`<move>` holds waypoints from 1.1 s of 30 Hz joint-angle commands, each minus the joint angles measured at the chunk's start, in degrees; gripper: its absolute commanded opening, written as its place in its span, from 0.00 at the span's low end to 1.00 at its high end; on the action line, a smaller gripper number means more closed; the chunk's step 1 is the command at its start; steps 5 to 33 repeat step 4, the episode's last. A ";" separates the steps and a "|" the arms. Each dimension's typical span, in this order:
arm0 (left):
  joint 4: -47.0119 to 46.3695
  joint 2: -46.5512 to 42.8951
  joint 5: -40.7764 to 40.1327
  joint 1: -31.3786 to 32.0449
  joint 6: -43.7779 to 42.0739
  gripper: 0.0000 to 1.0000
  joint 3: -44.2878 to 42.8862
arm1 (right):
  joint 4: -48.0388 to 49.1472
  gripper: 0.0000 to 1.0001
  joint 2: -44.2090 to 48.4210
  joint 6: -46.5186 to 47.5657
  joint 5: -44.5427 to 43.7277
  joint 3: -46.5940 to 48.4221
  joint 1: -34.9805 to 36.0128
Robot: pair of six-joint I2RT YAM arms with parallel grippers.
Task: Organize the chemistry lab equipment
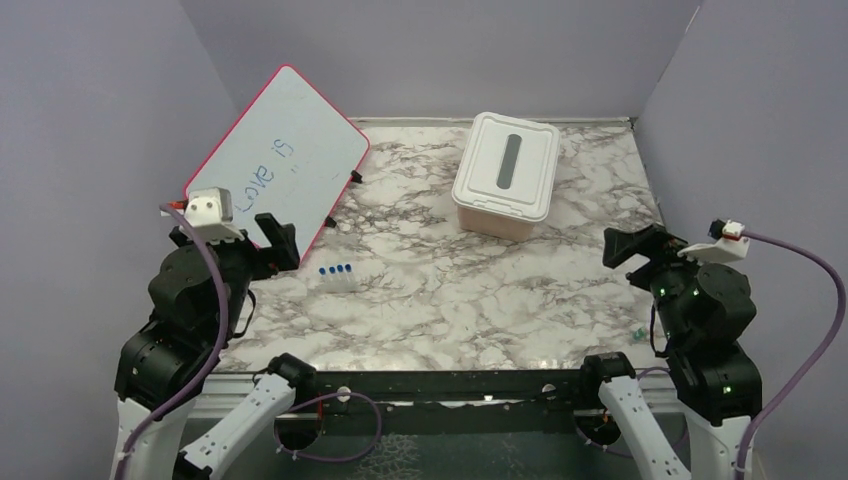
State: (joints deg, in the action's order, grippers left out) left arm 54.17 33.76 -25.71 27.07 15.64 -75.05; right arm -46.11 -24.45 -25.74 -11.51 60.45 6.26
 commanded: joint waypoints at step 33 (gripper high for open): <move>3.88 -0.96 -3.37 0.00 0.19 0.99 -1.95 | -2.08 1.00 0.62 -1.15 -2.34 1.42 -0.34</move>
